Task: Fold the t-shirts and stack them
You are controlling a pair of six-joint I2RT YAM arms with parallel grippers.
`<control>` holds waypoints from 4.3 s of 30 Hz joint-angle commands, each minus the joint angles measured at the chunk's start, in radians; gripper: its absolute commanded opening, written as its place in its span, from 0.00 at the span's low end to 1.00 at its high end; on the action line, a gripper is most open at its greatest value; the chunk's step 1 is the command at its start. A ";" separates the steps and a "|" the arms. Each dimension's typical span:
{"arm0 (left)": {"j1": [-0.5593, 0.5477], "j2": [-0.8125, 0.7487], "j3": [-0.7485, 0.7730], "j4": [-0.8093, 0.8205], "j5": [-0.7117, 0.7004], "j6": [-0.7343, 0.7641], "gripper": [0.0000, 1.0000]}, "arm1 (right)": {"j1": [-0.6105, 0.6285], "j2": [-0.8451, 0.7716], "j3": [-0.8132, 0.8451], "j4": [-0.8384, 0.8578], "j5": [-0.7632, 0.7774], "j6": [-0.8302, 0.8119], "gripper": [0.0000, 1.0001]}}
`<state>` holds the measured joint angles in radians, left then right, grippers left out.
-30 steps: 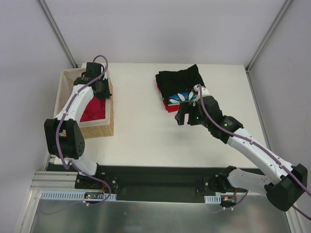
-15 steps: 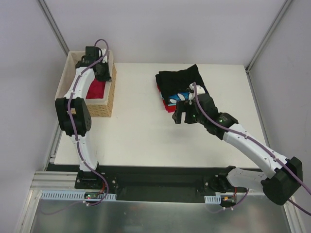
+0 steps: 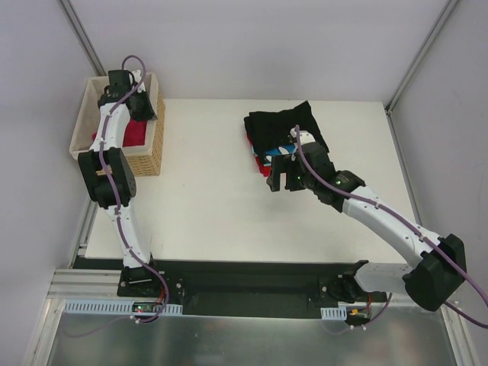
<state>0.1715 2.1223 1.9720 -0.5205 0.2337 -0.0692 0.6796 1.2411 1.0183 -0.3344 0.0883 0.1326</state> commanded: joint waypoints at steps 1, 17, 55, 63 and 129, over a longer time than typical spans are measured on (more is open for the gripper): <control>0.077 0.105 0.045 -0.029 -0.047 0.060 0.00 | 0.003 -0.028 0.059 -0.002 -0.022 -0.019 0.96; 0.167 0.173 0.205 0.039 0.036 0.095 0.30 | 0.005 -0.034 0.032 -0.022 -0.010 -0.031 0.97; -0.104 -0.980 -0.805 -0.205 -0.271 -0.221 0.99 | 0.135 -0.266 -0.060 -0.008 0.021 0.035 0.96; -0.006 -0.786 -0.776 -0.181 -0.280 -0.242 0.99 | 0.138 -0.275 -0.066 -0.018 0.051 0.016 0.96; -0.237 -1.030 -0.806 -0.111 0.012 -0.348 0.99 | -0.020 1.129 1.169 -0.176 -0.400 -0.067 0.97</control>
<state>-0.0540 1.0958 1.1603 -0.6331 0.2272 -0.4026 0.6518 2.2898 2.0827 -0.4347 -0.1730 0.0391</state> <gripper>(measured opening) 0.991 0.966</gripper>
